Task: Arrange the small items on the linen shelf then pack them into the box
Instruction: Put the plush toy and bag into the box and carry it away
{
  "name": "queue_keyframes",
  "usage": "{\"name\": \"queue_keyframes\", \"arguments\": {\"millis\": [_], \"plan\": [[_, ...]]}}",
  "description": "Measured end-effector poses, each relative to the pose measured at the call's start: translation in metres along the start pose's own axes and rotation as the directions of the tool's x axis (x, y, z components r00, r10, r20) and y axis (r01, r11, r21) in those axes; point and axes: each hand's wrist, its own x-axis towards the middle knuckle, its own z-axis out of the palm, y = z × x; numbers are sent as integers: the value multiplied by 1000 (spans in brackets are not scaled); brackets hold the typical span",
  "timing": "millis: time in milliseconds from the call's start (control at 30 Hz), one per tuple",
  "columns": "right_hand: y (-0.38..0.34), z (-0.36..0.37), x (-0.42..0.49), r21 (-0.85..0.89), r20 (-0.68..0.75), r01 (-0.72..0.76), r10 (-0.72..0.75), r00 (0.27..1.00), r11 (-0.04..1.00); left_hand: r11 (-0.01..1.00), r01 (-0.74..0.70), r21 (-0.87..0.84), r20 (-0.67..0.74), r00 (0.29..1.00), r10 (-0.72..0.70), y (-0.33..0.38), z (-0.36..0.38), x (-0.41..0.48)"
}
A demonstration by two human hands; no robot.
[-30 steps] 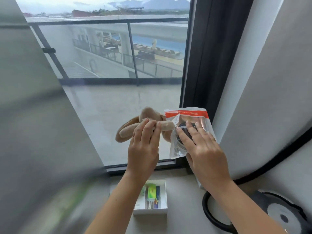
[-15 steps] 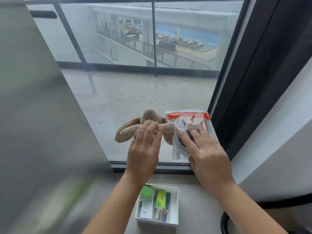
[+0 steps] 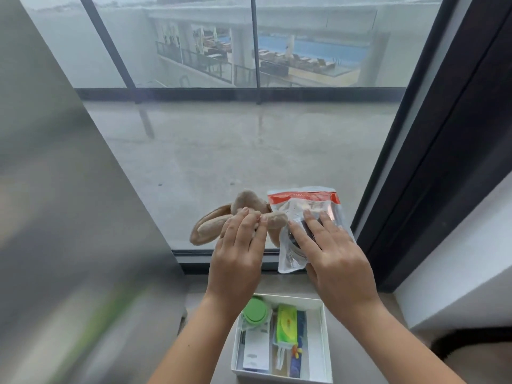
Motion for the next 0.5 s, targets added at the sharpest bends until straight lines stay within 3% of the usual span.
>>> {"name": "queue_keyframes", "arguments": {"millis": [500], "plan": [[9,220,-140,7,-29,16,-16,999,1000,998,61,11,23,998,-62,11,177,-187]]}}
